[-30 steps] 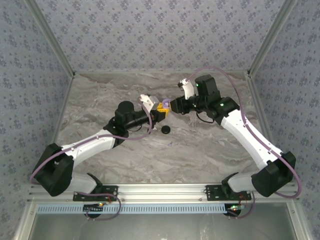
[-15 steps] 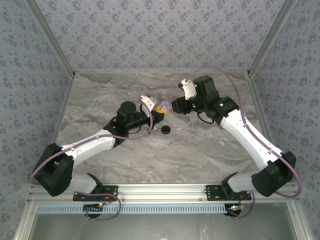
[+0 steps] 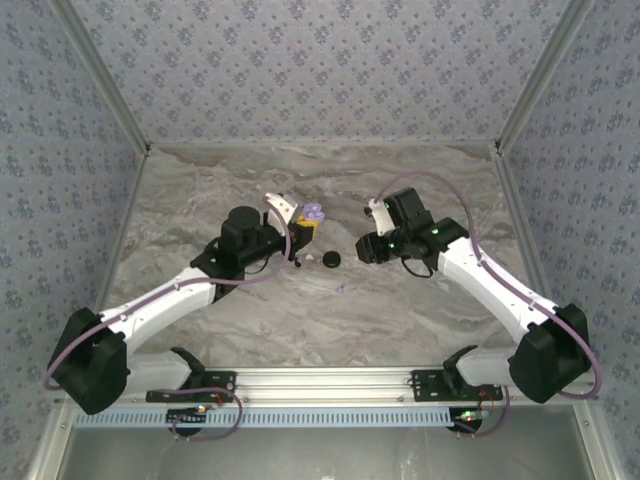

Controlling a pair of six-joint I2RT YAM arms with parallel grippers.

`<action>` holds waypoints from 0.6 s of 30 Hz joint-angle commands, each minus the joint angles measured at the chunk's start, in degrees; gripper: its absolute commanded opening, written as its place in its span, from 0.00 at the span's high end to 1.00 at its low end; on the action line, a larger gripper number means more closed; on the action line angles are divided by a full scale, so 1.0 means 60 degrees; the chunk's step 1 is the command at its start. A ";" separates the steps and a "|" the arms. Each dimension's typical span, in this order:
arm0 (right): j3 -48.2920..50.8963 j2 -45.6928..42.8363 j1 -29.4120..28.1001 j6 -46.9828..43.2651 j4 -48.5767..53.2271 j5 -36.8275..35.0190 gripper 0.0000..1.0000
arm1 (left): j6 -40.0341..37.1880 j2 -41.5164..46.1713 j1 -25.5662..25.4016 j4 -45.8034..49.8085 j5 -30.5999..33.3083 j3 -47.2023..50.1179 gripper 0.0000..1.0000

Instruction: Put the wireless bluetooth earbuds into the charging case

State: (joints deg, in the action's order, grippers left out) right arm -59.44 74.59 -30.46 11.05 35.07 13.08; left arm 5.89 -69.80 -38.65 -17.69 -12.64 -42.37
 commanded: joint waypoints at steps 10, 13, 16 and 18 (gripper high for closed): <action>0.0553 0.1770 -0.1043 0.0438 -0.0912 0.0501 0.56 | 0.0335 0.1193 0.0041 0.0638 0.0532 0.0852 0.85; 0.0333 0.2249 -0.1338 0.0485 -0.0858 0.0265 0.55 | 0.0362 0.1343 0.0049 0.0682 0.0561 0.0949 0.85; 0.0088 0.2732 -0.1599 0.0588 -0.0698 -0.0121 0.51 | 0.0359 0.1394 0.0052 0.0713 0.0598 0.0984 0.85; -0.0070 0.3061 -0.1730 0.0655 -0.0591 -0.0315 0.48 | 0.0351 0.1398 0.0045 0.0695 0.0578 0.1017 0.85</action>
State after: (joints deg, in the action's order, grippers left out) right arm -57.23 91.05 -39.79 13.80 30.17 13.85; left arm 7.18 -62.76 -38.61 -13.19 -9.58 -36.12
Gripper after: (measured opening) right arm 0.520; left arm 0.191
